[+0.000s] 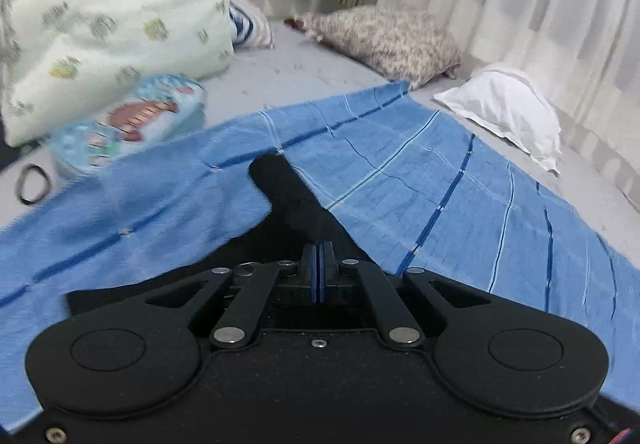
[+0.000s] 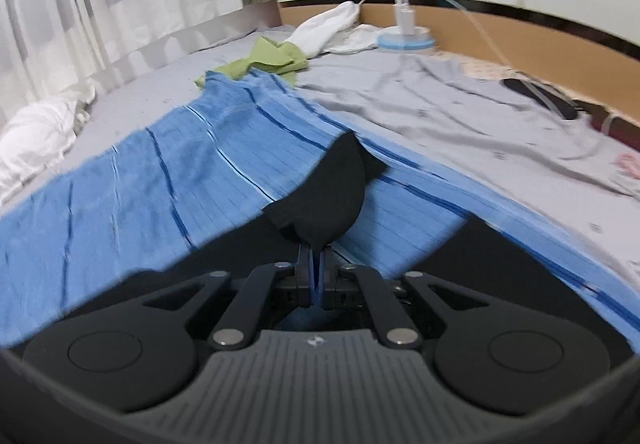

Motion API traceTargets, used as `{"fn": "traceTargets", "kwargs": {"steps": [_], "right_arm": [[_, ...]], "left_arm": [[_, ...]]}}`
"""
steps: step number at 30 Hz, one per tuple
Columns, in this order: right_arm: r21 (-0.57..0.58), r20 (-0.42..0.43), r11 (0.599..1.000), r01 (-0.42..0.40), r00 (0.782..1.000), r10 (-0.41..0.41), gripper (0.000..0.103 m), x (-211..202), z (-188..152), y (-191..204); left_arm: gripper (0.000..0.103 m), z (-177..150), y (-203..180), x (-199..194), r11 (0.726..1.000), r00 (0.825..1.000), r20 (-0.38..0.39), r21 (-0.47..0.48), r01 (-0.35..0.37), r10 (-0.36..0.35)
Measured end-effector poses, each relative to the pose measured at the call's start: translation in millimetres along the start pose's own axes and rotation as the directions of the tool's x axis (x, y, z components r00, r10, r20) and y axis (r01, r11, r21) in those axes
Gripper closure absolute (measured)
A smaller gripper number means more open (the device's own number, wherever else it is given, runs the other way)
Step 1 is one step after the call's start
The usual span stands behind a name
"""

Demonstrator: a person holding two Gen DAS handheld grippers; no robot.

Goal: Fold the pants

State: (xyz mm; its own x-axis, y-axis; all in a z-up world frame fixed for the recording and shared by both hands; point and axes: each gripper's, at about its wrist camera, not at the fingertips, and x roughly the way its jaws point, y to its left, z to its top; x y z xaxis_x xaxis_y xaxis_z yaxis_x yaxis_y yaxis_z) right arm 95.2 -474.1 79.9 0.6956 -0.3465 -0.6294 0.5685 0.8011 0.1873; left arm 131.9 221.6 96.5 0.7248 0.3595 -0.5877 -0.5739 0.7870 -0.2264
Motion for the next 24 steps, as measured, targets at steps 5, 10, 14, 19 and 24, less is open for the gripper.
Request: {"fn": "traceTargets", "kwargs": {"steps": [5,10,14,19,24], "right_arm": [[0.009,-0.019,1.000,0.005,1.000,-0.004,0.099,-35.6,-41.0,-36.9],[0.048,-0.031,0.999,-0.005,0.999,0.006,0.099,-63.6,-66.5,-70.5],[0.044,-0.056,0.999,0.014,0.998,-0.011,0.099,-67.9,-86.3,-85.1],[0.011,-0.038,1.000,0.028,0.999,-0.028,0.099,-83.2,-103.5,-87.9],[-0.003,-0.055,0.998,0.064,0.996,-0.064,0.098,-78.3,-111.6,-96.6]], "left_arm": [[0.101,-25.8,27.2,-34.3,1.000,1.000,-0.008,0.030,0.000,0.000],[0.101,-44.7,61.7,-57.1,1.000,1.000,-0.023,0.009,-0.005,0.005],[0.101,-59.6,80.9,-59.3,0.999,0.998,-0.053,0.009,-0.035,0.035],[0.101,-69.3,83.4,-60.6,0.996,0.997,-0.032,0.051,-0.069,0.071],[0.102,-74.6,84.4,-55.6,0.989,0.992,-0.037,0.089,-0.117,0.120]]}}
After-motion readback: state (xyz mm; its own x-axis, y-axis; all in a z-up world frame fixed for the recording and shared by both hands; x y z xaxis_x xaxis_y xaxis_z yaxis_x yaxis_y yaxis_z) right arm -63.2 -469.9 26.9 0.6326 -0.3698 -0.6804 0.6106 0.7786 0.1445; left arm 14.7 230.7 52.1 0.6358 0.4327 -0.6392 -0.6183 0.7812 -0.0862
